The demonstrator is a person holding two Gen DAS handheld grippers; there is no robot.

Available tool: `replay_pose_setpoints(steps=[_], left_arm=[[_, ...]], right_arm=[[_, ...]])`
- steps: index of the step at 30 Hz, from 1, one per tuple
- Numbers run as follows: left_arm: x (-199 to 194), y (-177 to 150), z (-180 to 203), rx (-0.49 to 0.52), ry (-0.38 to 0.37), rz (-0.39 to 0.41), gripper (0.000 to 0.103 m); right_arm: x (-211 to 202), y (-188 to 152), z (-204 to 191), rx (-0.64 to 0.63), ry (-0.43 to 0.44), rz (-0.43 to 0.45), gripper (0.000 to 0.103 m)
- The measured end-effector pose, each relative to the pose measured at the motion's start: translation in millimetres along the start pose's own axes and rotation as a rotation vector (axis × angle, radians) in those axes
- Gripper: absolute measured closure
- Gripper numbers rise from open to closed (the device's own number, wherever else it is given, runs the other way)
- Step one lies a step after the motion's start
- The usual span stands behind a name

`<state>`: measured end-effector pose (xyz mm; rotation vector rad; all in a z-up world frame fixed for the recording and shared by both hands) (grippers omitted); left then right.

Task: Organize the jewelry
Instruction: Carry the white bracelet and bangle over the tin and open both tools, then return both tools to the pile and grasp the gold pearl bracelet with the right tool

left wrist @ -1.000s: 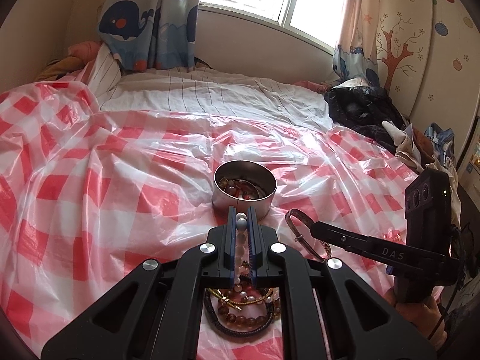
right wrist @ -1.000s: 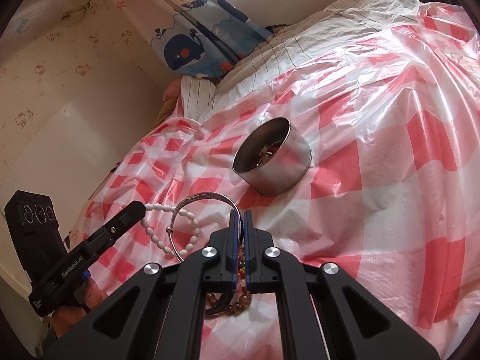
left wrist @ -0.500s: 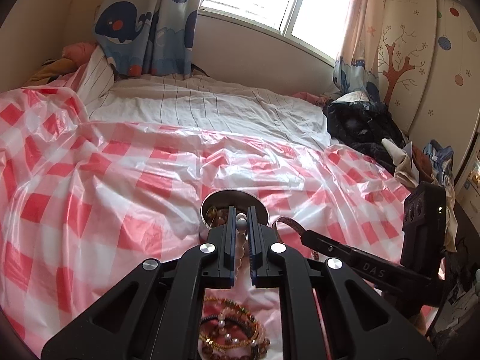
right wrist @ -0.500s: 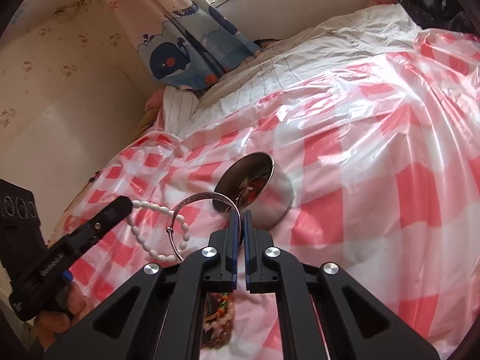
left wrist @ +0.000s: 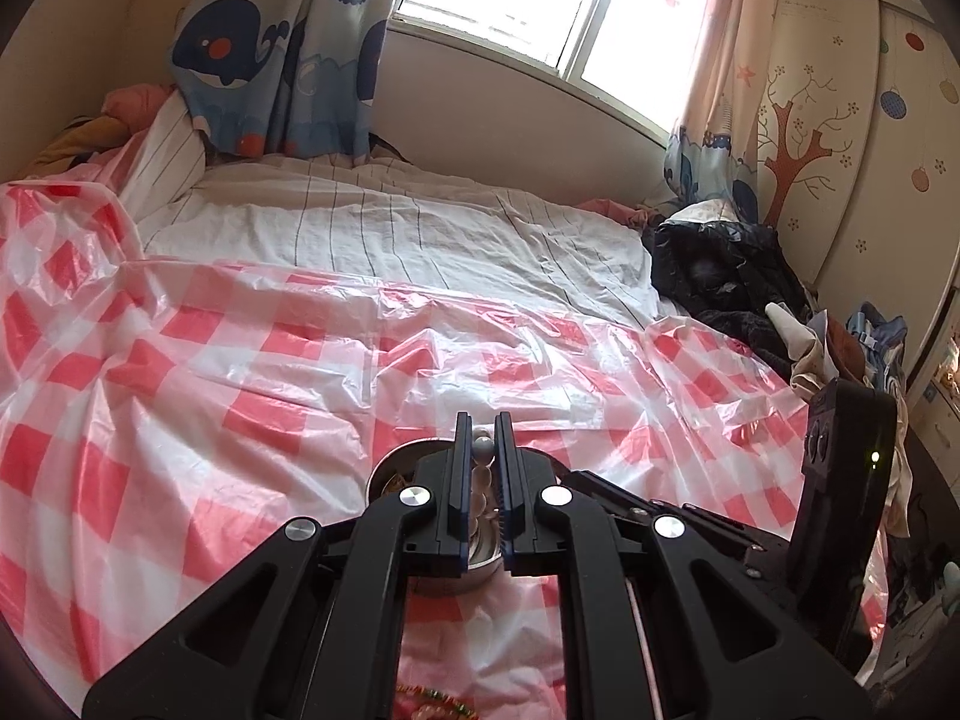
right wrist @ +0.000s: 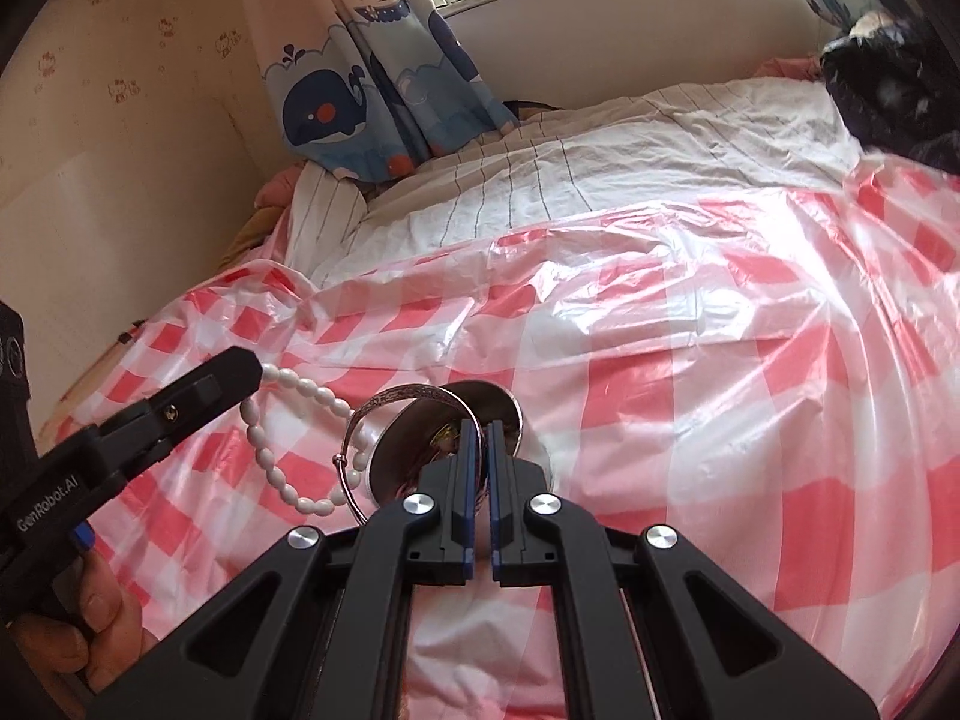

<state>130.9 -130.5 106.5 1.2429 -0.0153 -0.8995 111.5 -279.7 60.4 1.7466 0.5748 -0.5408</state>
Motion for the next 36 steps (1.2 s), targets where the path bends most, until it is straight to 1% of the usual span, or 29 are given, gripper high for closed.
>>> replay_pose_setpoints(steps=[2,3,4,5,6,10,13,14,17,18,20,21,22,23,24,26,28,30,31,34,36], left_arm=[[19,1,-3,-0.005,0.003,-0.024,0.096],[31,-1,-8,-0.022,-0.002,-0.062,0.096],[46,-5,-16,-0.059,0.0,-0.118,0.096],[51,-7,-22,-0.082,0.001,-0.133,0.096],[52,-7,-27,-0.092,0.007,-0.137,0.096],[28,-6,-35,-0.1,0.028,-0.108,0.096],[1,-13,-36,-0.081,0.054,-0.106,0.096],[-8,-18,-35,-0.072,0.064,-0.112,0.096],[-35,-43,-31,-0.03,0.103,-0.146,0.095],[-43,-53,-31,-0.021,0.119,-0.158,0.093],[-57,-72,-31,-0.017,0.153,-0.171,0.081],[-63,-81,-32,-0.016,0.174,-0.172,0.069],[-70,-90,-34,-0.017,0.199,-0.169,0.063],[-75,-99,-37,-0.026,0.218,-0.172,0.062],[-81,-107,-39,-0.041,0.231,-0.176,0.061],[-88,-115,-42,-0.045,0.253,-0.17,0.057],[-94,-121,-42,-0.033,0.282,-0.15,0.053],[-97,-126,-43,-0.024,0.293,-0.136,0.046],[-98,-129,-44,-0.025,0.306,-0.13,0.043],[-97,-138,-48,-0.064,0.305,-0.137,0.043],[-97,-141,-46,-0.063,0.306,-0.138,0.043]], right_arm=[[12,4,-7,-0.037,-0.024,0.004,0.098],[23,4,-11,-0.067,-0.037,-0.024,0.097],[38,2,-15,-0.098,-0.037,-0.077,0.093],[45,0,-14,-0.093,-0.036,-0.088,0.082],[44,-1,-10,-0.086,-0.048,-0.084,0.079],[21,-4,5,-0.041,-0.055,-0.058,0.078],[-9,-16,8,-0.034,-0.037,-0.046,0.074],[-18,-23,7,-0.039,-0.035,-0.044,0.071],[-43,-55,5,-0.036,-0.013,-0.059,0.054],[-50,-67,4,-0.038,-0.011,-0.065,0.05],[-59,-91,3,-0.033,-0.003,-0.09,0.046],[-61,-103,2,-0.028,-0.003,-0.108,0.044],[-62,-112,1,-0.027,-0.005,-0.118,0.044],[-62,-119,0,-0.025,-0.009,-0.126,0.043],[-62,-127,-1,-0.024,-0.013,-0.129,0.039],[-58,-138,-2,-0.029,-0.025,-0.129,0.037],[-56,-140,-5,-0.046,-0.044,-0.118,0.037],[-57,-141,-4,-0.049,-0.045,-0.113,0.03],[-57,-142,-4,-0.048,-0.045,-0.111,0.029],[-57,-144,-4,-0.053,-0.045,-0.108,0.029],[-58,-144,-5,-0.061,-0.049,-0.107,0.028]])
Point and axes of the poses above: each gripper's, at about its wrist camera, not at the fingertips, and x roughly the way its jaws point, z to its right, y to its top, the point moved 4 cm from there along x, roughly the way its jaws point, and after that the axes turned 8 degrees about -y, right-handed, at the moved point
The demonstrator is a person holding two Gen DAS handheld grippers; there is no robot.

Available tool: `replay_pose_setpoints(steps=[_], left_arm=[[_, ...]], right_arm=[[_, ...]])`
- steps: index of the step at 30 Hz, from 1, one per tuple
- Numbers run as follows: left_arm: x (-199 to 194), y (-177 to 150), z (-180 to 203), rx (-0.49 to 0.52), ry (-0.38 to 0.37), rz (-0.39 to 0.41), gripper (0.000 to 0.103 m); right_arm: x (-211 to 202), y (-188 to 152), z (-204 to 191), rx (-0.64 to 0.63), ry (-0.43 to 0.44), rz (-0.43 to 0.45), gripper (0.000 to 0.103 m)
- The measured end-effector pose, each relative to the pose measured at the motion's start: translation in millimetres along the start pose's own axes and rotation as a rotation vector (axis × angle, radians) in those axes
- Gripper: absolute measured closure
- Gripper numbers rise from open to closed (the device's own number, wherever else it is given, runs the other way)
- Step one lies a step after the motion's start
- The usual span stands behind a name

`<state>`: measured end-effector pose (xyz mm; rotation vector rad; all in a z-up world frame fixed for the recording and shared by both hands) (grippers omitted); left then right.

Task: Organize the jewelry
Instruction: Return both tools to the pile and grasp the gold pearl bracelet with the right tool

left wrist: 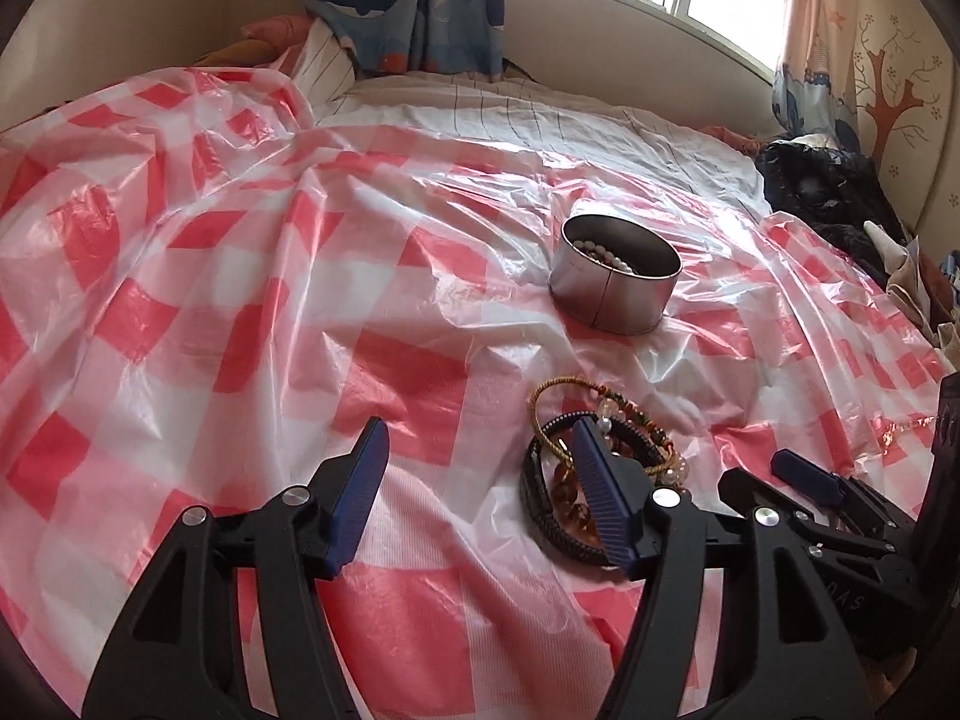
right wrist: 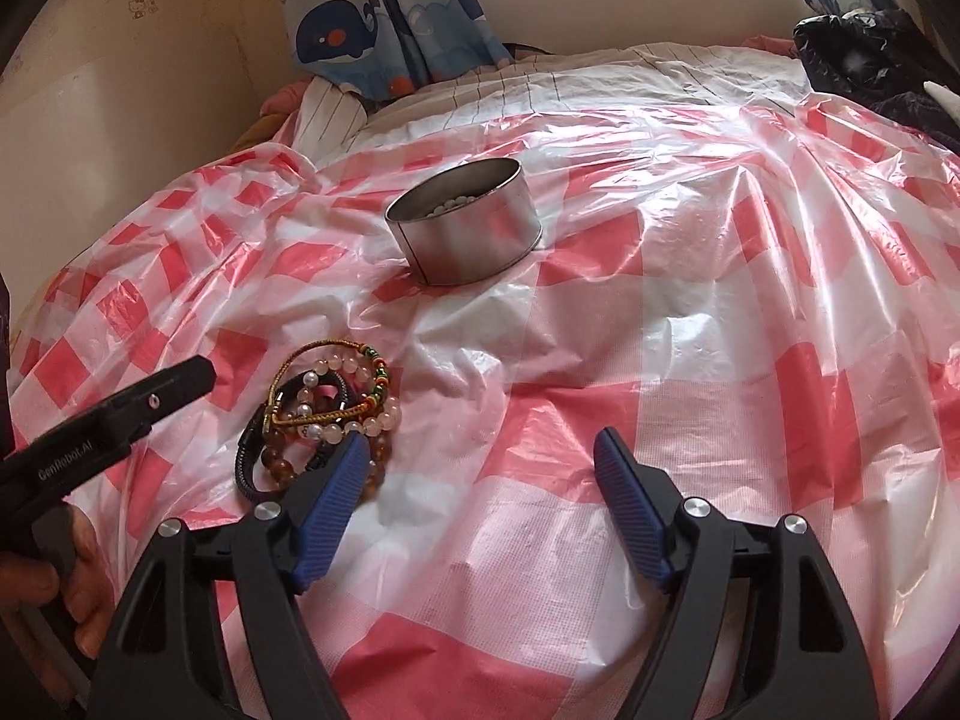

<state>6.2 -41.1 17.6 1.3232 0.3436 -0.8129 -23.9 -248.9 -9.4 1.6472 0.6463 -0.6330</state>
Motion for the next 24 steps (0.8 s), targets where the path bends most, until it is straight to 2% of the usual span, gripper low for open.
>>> replay_pose_setpoints(steps=[24], left_arm=[[6.2,-5.9,1.7,0.004,0.003,-0.015,0.04]], right_arm=[[1.7,-1.1,-5.7,-0.023,-0.006,0.0,0.023]])
Point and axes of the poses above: each gripper's, at about its wrist camera, not at the fingertips, and x roughly the way its jaws point, z to its right, y to its top, the point moved 4 cm from there along x, roughly the way its jaws point, and after that the axes turned 8 degrees about -y, right-handed, at the moved point
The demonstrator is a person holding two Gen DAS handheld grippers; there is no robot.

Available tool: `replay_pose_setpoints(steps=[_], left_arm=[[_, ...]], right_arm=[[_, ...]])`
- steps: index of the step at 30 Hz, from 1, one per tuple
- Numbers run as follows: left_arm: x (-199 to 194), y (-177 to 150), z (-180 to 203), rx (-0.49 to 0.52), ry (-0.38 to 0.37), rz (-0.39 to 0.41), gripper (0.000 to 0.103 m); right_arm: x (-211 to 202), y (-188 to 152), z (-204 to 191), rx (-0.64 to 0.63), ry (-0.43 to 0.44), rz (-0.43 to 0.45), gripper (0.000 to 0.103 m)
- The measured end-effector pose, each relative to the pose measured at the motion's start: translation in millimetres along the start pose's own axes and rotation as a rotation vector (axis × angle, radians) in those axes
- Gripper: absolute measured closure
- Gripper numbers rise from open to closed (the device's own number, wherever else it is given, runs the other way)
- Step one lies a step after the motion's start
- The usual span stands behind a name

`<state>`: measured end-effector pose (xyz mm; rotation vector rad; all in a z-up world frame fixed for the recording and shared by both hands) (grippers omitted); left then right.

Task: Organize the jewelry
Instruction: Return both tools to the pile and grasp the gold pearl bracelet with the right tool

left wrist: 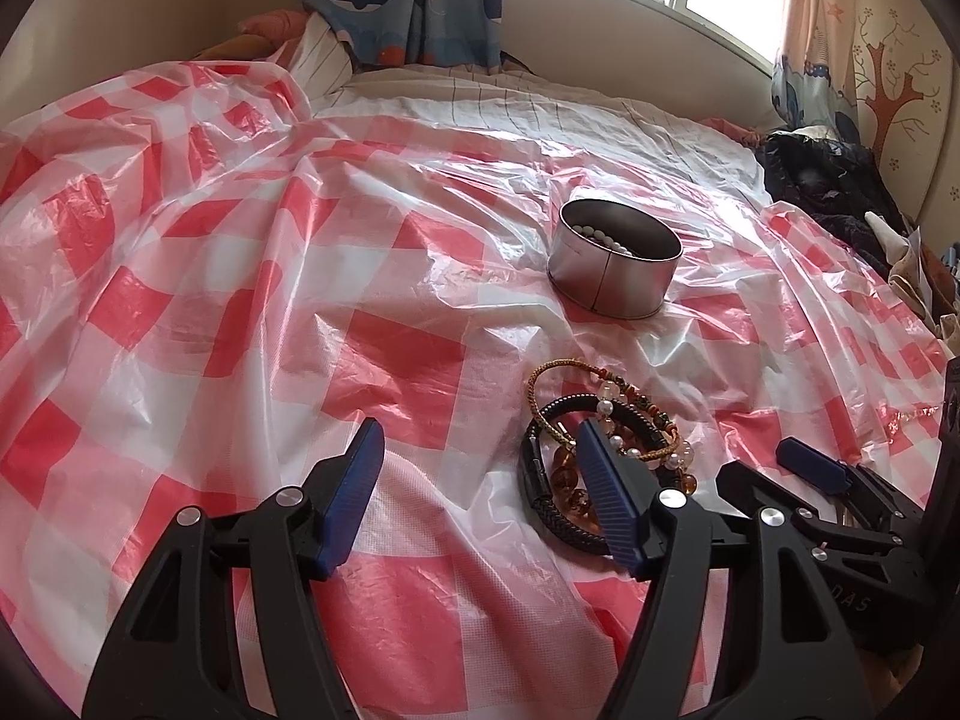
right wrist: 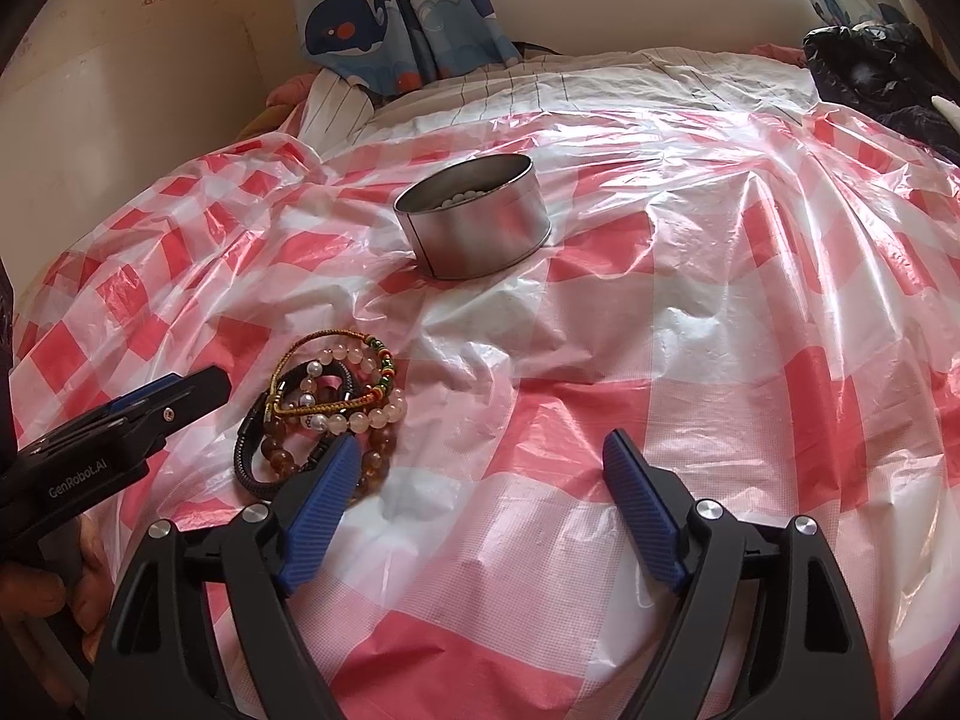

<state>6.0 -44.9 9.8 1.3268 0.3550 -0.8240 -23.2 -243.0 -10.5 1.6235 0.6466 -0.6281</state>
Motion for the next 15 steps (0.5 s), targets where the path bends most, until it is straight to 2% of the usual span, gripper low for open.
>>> replay_pose_setpoints(steps=[11,15], left_arm=[[0.4,-1.1,-1.2,-0.003,-0.004,0.0,0.038],[-6.3,-1.2,5.3,0.065,-0.01,0.019,0.038]], right_arm=[[0.0,0.0,-0.1,0.001,-0.001,0.0,0.022],[-0.3,0.4,0.2,0.002,0.0,0.002,0.022]])
Point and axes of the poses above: each gripper's, at about its wrist camera, not at the fingertips, and x roughly the way its jaws point, z to its right, y to its top, the point moved 4 cm from there along x, roughly the way its jaws point, and after that the axes turned 8 degrees about -y, right-handed, at the moved point
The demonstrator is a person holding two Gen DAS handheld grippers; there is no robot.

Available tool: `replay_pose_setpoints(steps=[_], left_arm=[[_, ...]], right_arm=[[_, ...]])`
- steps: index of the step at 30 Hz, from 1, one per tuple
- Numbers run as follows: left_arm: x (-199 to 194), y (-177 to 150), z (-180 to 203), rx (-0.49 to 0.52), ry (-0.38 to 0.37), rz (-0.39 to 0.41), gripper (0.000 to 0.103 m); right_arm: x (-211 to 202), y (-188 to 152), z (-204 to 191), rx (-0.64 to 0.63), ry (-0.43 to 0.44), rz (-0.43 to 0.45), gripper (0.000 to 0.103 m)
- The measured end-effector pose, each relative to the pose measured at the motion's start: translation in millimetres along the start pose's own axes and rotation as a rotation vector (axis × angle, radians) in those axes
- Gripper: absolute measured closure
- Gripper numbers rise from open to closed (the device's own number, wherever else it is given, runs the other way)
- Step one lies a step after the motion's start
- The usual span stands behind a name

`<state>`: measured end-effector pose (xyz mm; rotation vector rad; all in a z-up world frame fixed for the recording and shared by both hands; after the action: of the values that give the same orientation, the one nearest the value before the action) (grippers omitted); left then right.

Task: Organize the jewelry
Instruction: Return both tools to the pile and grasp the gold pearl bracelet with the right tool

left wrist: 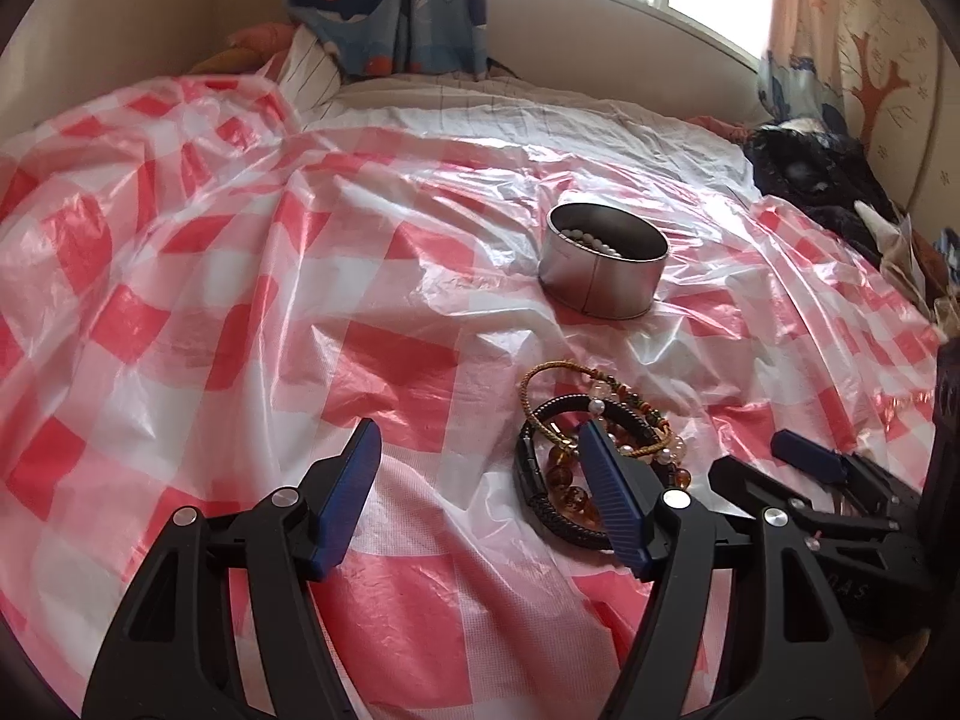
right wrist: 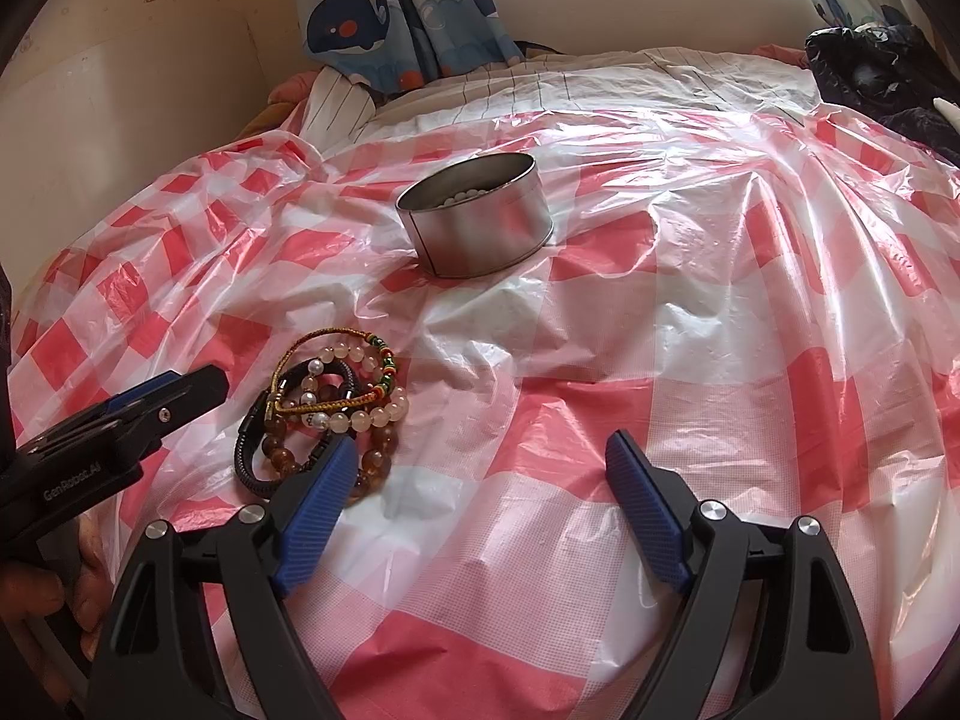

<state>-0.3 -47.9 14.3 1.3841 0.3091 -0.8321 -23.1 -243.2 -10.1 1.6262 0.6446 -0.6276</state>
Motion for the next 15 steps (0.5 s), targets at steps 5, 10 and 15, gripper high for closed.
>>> replay_pose_setpoints(steps=[5,10,15], left_arm=[[-1,-4,12,0.119,0.014,-0.017,0.038],[1,-4,3,0.072,0.016,-0.037,0.038],[2,-2,-21,-0.047,0.036,-0.035,0.038]], right_arm=[[-2,-2,-3,0.005,0.007,0.009,0.022],[-11,3,-5,-0.007,0.03,0.045,0.022],[-14,15,-37,-0.163,0.076,0.057,0.022]])
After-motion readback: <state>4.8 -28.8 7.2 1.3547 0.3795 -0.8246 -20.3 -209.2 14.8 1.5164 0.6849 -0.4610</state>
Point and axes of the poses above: each gripper's, at about its wrist camera, not at the fingertips, and x roughly the way its jaws point, z to its right, y to its top, the point moved 4 cm from there along x, roughly the way its jaws point, and after that the axes turned 8 degrees about -y, right-handed, at the moved point
